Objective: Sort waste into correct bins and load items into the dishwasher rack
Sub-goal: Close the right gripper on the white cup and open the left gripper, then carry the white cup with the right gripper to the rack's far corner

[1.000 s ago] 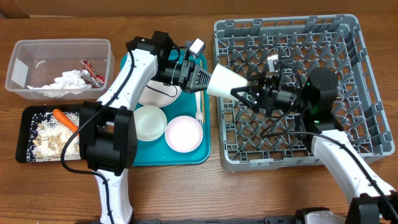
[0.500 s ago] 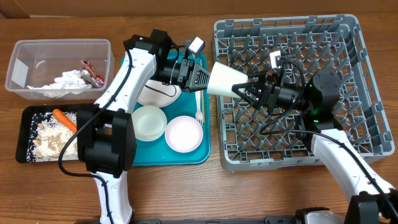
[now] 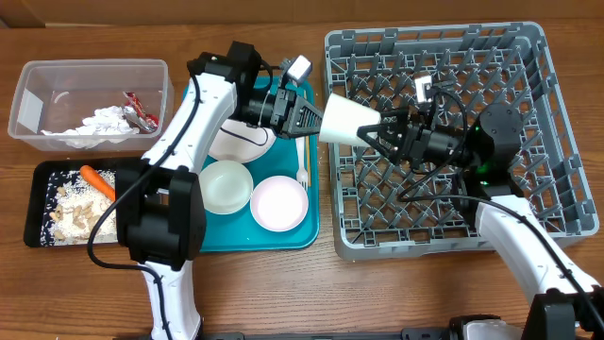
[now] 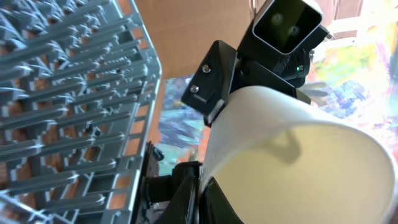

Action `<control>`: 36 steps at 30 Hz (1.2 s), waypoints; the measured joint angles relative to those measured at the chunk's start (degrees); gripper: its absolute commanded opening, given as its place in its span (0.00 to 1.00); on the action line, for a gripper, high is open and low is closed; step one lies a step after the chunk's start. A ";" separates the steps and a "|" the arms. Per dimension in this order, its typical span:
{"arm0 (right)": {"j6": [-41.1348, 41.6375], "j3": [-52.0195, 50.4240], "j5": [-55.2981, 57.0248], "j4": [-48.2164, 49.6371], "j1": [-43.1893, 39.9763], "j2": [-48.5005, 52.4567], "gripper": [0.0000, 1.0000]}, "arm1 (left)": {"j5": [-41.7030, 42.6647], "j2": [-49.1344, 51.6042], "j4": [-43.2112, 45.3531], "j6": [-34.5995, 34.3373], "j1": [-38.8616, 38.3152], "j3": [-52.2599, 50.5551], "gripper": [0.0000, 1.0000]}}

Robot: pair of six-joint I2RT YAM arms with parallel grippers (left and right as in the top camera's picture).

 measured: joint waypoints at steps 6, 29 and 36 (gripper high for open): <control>0.17 1.49 -0.57 -1.09 -3.65 -0.02 0.33 | -7.58 0.07 0.85 -1.33 4.52 0.00 0.06; -23.80 33.88 28.94 -75.60 -8.87 -0.02 0.05 | -36.02 0.07 6.84 -14.01 5.86 0.00 0.08; -27.06 37.29 48.74 -81.77 -8.66 -0.02 0.04 | -37.38 0.07 23.06 -24.65 7.58 -0.04 0.54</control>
